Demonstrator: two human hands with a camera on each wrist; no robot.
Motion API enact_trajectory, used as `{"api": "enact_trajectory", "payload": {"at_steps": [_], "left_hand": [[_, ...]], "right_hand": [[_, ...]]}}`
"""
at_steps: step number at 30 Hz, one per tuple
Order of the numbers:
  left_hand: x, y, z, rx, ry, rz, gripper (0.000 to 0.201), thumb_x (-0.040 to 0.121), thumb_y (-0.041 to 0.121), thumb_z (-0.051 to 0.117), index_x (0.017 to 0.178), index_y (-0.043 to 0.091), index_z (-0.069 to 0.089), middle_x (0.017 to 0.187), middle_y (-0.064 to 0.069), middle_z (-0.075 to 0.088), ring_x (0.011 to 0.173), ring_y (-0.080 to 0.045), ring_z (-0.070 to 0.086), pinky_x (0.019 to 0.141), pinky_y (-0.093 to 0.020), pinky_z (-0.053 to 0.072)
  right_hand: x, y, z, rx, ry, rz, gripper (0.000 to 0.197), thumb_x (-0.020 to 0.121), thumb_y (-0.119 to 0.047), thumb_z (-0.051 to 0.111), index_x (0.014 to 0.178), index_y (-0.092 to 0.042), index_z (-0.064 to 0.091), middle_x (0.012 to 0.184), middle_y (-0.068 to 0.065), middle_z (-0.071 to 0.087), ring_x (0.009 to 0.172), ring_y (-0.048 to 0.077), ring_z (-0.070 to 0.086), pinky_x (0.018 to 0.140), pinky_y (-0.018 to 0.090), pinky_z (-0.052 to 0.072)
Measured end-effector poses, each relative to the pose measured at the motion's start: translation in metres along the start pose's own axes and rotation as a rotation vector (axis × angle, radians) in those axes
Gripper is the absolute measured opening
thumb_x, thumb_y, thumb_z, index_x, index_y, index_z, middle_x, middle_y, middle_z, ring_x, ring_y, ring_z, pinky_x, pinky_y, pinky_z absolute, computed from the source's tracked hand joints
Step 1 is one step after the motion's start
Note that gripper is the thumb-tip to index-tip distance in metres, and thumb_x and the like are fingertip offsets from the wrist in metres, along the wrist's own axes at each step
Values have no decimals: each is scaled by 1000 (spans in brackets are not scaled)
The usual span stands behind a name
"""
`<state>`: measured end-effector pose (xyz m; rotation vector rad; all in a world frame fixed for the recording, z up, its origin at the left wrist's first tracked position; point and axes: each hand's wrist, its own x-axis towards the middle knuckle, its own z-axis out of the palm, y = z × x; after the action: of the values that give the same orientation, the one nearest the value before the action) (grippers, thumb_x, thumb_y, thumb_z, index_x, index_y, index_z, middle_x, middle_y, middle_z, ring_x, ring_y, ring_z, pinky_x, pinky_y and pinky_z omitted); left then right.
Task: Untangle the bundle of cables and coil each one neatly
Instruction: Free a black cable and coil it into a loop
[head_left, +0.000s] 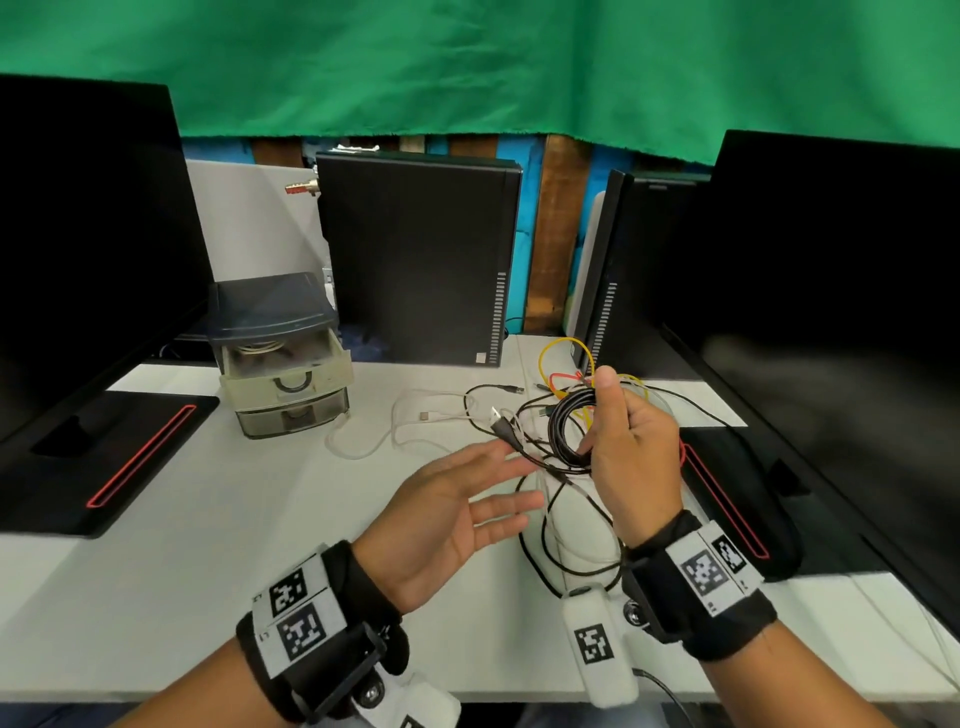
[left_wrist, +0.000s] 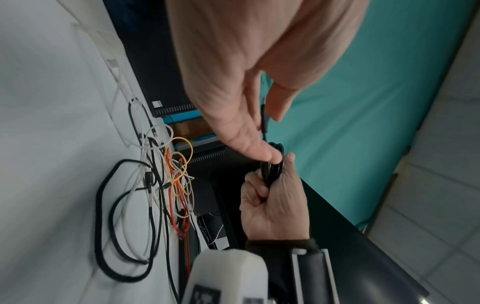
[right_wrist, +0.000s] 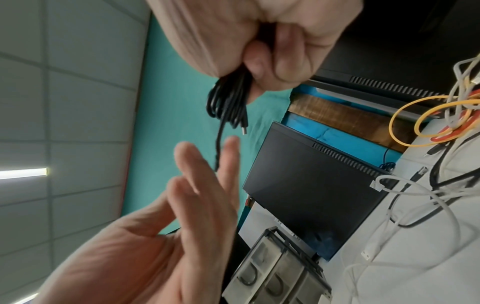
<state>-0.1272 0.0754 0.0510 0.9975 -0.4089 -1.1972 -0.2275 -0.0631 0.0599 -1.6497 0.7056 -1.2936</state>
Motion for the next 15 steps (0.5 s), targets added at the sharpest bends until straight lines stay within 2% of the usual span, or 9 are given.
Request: {"api": "enact_trajectory", "payload": {"at_steps": [2, 5, 8, 12, 15], "left_hand": [[1, 0, 0, 40, -35, 63, 40, 89, 25, 59, 125, 7, 62, 121, -8, 72, 86, -18, 73, 72, -25, 58], [0, -3, -1, 72, -105, 103, 36, 86, 22, 58, 119, 8, 66, 113, -8, 74, 76, -14, 69, 68, -23, 55], [1, -6, -1, 45, -89, 117, 33, 85, 21, 59, 114, 8, 68, 102, -4, 74, 67, -12, 63, 66, -22, 53], [5, -7, -3, -72, -21, 94, 14, 91, 13, 59, 103, 10, 66, 85, -5, 67, 58, -12, 53, 60, -22, 50], [5, -8, -7, 104, 9, 117, 15, 98, 3, 52, 110, 5, 62, 85, -9, 59, 53, -14, 48, 58, -24, 46]], "right_hand": [[-1, 3, 1, -19, -13, -17, 63, 104, -32, 46, 63, 16, 48, 54, 29, 43, 45, 11, 39, 45, 14, 34], [-5, 7, 3, -54, -43, -38, 64, 103, -36, 45, 62, 13, 48, 48, 13, 45, 44, 6, 42, 48, 14, 36], [-8, 5, 5, -55, -63, -65, 64, 102, -39, 44, 61, 9, 49, 47, 11, 49, 44, 7, 44, 49, 15, 37], [-19, -3, 8, 24, -83, -138, 68, 103, -45, 41, 58, 6, 50, 47, 8, 51, 46, 7, 47, 53, 14, 38], [-30, -8, 11, 97, -152, -214, 63, 99, -45, 41, 57, 1, 51, 50, 11, 53, 46, 6, 49, 55, 12, 40]]}}
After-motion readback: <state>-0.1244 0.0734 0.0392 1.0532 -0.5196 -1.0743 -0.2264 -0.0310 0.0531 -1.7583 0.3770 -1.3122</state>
